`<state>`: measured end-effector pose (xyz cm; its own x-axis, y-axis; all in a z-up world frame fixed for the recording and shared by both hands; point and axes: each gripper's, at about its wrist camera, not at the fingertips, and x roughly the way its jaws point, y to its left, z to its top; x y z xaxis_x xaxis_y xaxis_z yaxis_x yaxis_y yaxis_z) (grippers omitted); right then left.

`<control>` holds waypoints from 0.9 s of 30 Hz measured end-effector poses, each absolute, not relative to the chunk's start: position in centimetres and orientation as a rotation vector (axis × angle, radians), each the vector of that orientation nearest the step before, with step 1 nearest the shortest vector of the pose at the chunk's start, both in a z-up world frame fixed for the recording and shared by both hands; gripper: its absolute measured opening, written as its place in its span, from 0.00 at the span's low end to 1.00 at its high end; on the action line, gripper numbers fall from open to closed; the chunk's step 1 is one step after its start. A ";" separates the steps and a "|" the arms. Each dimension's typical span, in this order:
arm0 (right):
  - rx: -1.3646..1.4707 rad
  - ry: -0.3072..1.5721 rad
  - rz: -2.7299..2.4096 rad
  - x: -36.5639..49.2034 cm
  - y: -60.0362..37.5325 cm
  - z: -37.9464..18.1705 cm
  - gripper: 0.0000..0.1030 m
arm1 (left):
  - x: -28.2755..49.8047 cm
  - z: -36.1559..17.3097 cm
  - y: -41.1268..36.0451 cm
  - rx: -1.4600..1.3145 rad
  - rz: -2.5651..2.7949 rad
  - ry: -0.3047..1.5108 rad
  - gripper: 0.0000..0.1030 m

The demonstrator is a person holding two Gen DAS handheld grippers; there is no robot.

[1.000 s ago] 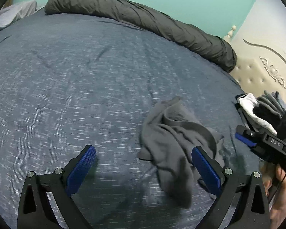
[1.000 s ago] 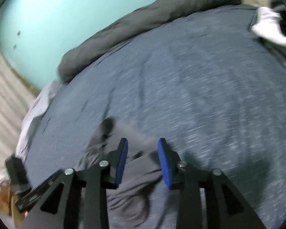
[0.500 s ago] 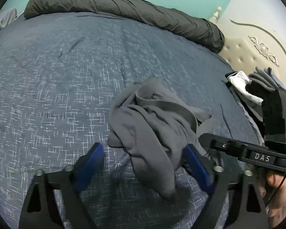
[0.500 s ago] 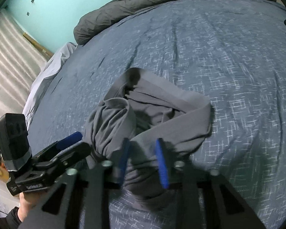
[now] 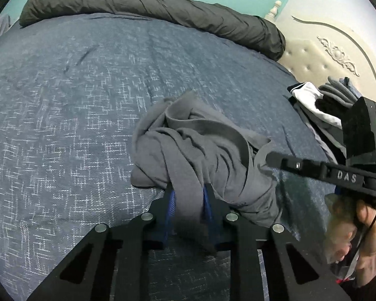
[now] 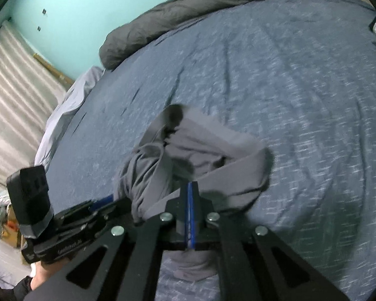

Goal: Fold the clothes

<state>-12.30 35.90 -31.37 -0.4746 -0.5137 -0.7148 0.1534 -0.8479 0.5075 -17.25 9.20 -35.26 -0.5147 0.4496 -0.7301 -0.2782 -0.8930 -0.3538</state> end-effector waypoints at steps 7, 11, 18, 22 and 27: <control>1.369 -0.396 -2.319 -12.1 32.7 -31.8 0.53 | -17.2 -34.3 7.8 -1.203 2.445 -0.295 0.08; 1.375 -0.301 -2.338 -12.0 31.9 -32.4 0.26 | -17.2 -33.9 7.1 -1.182 2.465 -0.301 0.03; 1.292 -0.442 -2.388 -12.2 34.3 -31.4 0.07 | -17.3 -33.5 6.6 -1.173 2.486 -0.310 0.03; 1.225 -0.622 -2.398 -12.4 37.2 -30.5 0.05 | -17.4 -33.5 5.8 -1.175 2.517 -0.316 0.02; 1.160 -0.794 -2.442 -12.6 40.5 -30.0 0.05 | -17.6 -33.5 4.1 -1.189 2.575 -0.362 0.02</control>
<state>-12.59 40.52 -29.97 -0.6177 -0.5020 -0.6054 0.0501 -0.7933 0.6068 -17.60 4.09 -33.52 -0.6214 0.3541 -0.6989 -0.1479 -0.9290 -0.3392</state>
